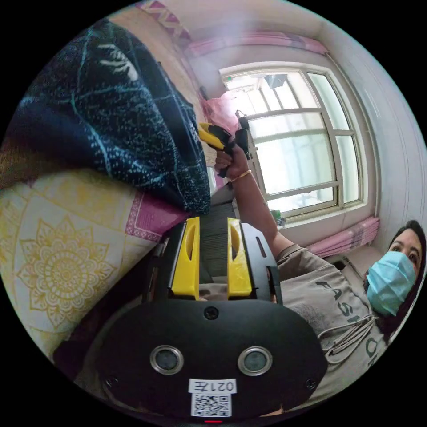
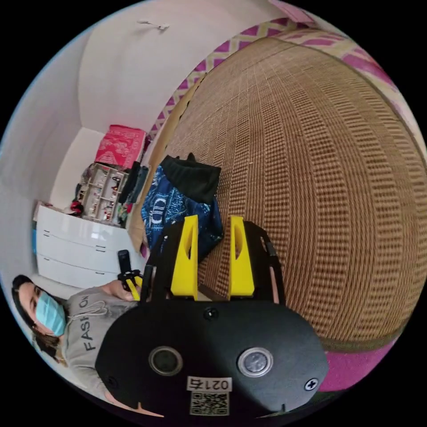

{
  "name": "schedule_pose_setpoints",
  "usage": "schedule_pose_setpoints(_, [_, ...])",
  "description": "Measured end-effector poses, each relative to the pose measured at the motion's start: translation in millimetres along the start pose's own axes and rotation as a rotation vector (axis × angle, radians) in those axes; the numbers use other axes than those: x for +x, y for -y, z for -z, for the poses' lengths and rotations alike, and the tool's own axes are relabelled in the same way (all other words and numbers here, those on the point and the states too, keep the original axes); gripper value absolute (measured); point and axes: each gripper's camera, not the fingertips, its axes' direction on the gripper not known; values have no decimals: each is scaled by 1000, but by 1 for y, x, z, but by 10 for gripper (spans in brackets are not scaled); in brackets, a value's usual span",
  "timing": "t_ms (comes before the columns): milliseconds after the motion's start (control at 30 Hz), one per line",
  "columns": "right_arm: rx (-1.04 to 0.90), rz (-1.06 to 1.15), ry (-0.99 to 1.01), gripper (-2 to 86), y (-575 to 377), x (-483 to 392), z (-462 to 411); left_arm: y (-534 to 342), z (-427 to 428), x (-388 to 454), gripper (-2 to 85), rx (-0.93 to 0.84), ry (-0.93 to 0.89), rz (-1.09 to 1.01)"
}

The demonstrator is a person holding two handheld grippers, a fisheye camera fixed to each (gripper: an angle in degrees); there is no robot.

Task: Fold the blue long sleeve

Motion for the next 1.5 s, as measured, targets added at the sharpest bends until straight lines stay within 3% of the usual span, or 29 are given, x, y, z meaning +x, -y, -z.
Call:
schedule_pose_setpoints(200, [-145,31,126,92,40,22,-52,-6,-20,-34,89,53,-28,57])
schedule_pose_setpoints(467, [-253,70,81,77,64,11,-110,-3,-44,-50,80,107,26,18])
schedule_pose_setpoints(700, [-214,35,111,39,59,4,-125,-29,-28,-79,-6,163,-105,68])
schedule_pose_setpoints(1067, [-158,140,104,20,116,-156,-155,-48,117,-56,-10,401,-239,-46])
schedule_pose_setpoints(1300, [-263,197,14,22,224,-283,-332,-74,273,-93,-10,646,-285,31])
schedule_pose_setpoints(1500, [-329,108,18,33,283,-282,-497,-107,372,-175,-9,908,-218,224])
